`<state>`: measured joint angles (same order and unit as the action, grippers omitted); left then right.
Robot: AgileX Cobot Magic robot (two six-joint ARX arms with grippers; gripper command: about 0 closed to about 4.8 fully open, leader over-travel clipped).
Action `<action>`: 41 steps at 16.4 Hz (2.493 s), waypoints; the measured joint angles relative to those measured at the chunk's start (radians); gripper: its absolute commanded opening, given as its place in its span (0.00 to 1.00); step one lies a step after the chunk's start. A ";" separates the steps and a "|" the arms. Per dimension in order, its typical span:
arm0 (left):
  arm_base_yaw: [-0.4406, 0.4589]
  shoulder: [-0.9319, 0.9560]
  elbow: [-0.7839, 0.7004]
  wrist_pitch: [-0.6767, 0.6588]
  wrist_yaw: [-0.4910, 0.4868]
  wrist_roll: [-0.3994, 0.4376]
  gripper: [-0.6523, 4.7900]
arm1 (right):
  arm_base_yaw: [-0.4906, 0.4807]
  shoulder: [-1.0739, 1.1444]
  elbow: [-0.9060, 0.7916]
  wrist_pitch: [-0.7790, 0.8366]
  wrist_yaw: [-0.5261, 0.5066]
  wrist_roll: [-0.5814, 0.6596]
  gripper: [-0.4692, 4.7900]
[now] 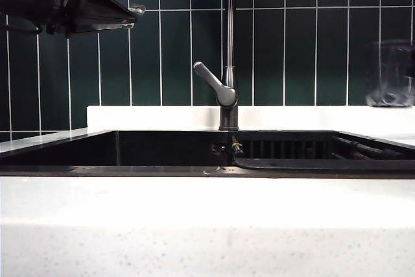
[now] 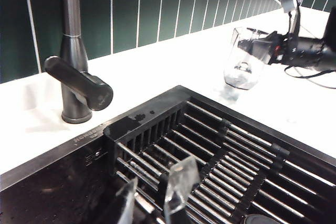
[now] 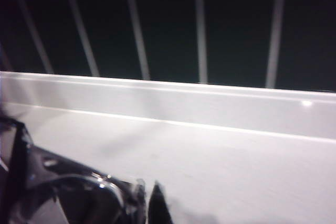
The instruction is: Pick up the mug next to the sink, go to the faucet to get some water, pour the water into the sink, and finally put the mug back to its place.
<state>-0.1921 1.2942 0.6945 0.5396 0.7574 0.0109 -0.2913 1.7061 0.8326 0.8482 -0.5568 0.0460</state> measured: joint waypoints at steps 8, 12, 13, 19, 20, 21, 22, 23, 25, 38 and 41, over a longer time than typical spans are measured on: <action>0.000 0.000 0.000 -0.001 -0.017 0.000 0.27 | 0.386 -0.202 0.013 -0.316 0.127 0.051 0.08; 0.000 0.000 0.000 -0.023 -0.018 0.016 0.27 | 0.545 -0.199 0.171 -0.483 0.197 0.074 0.08; 0.001 0.000 0.000 -0.024 -0.021 0.016 0.27 | 0.559 -0.187 0.226 -0.541 0.198 0.079 0.08; 0.006 0.040 0.000 -0.027 -0.040 0.031 0.27 | 0.630 -0.134 0.425 -0.729 0.216 0.130 0.08; 0.006 0.057 0.000 -0.028 -0.040 0.035 0.27 | 0.636 -0.124 0.450 -0.740 0.215 0.133 0.08; 0.006 0.082 0.000 -0.026 -0.040 0.039 0.27 | 0.639 -0.097 0.482 -0.778 0.214 0.154 0.08; 0.006 0.095 0.003 -0.022 -0.038 0.040 0.27 | 0.639 -0.078 0.506 -0.793 0.205 0.168 0.08; 0.006 0.119 0.020 -0.023 -0.024 0.040 0.27 | 0.639 -0.067 0.528 -0.801 0.195 0.179 0.08; 0.020 0.165 0.067 -0.019 0.003 0.041 0.28 | 0.639 -0.050 0.567 -0.801 0.186 0.184 0.08; 0.098 0.760 0.716 -0.025 0.394 -0.146 0.77 | 0.636 -0.018 0.602 -0.822 0.161 0.190 0.08; 0.095 0.764 0.716 -0.034 0.287 -0.139 0.75 | 0.636 -0.018 0.607 -0.822 0.159 0.191 0.08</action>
<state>-0.0971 2.0579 1.4109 0.5053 1.0447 -0.1284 0.3450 1.6878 1.4391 0.0261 -0.3977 0.2371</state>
